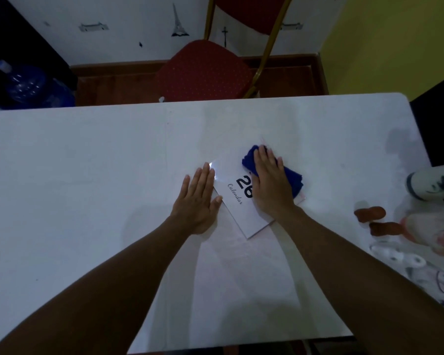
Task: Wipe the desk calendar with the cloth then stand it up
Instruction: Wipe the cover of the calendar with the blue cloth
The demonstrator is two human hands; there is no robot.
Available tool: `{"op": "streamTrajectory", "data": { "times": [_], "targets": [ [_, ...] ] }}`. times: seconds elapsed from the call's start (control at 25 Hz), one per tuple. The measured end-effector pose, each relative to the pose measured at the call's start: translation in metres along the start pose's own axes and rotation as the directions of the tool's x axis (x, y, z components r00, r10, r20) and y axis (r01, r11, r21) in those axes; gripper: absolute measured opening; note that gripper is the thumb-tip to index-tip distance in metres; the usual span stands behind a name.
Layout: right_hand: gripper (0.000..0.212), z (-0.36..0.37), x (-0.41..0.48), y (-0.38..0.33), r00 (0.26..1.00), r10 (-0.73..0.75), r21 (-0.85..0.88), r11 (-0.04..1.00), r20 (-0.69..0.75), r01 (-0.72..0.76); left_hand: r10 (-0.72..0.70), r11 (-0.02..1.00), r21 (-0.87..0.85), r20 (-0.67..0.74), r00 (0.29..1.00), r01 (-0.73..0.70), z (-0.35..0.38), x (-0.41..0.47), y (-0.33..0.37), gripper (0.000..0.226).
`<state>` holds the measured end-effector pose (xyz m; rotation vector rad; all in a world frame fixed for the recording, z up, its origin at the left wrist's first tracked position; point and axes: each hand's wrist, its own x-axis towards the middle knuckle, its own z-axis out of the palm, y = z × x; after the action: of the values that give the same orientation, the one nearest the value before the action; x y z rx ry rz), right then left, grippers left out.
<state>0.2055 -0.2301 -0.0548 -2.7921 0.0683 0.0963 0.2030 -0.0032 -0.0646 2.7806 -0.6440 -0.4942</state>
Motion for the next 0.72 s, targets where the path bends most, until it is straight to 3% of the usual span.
{"op": "streamTrajectory", "data": {
  "times": [0.16,0.36,0.48,0.56,0.72],
  "targets": [
    [0.061,0.002,0.027,-0.014,0.999,-0.030,-0.014,0.999,-0.018,0.030,-0.010,1.000,0.021,0.005,1.000,0.010,0.000,-0.001,0.000,0.071],
    [0.059,0.003,-0.054,-0.005,0.926,-0.360,0.104,0.931,0.115,0.350,-0.012,1.000,0.028,0.043,0.999,0.011,-0.001,0.000,0.000,0.070],
    [0.062,-0.007,-0.088,0.018,0.860,-0.472,0.127,0.881,0.191,0.455,-0.018,1.000,0.022,0.042,0.999,0.017,-0.002,0.001,0.000,0.072],
    [0.064,-0.014,-0.076,0.027,0.876,-0.448,0.114,0.894,0.180,0.434,-0.011,1.000,0.010,0.030,0.999,0.011,-0.003,0.000,0.000,0.072],
    [0.066,-0.013,0.001,0.006,0.981,-0.169,0.081,0.983,0.090,0.162,0.001,1.000,-0.011,0.022,1.000,0.000,-0.005,-0.001,0.000,0.073]
  ]
}}
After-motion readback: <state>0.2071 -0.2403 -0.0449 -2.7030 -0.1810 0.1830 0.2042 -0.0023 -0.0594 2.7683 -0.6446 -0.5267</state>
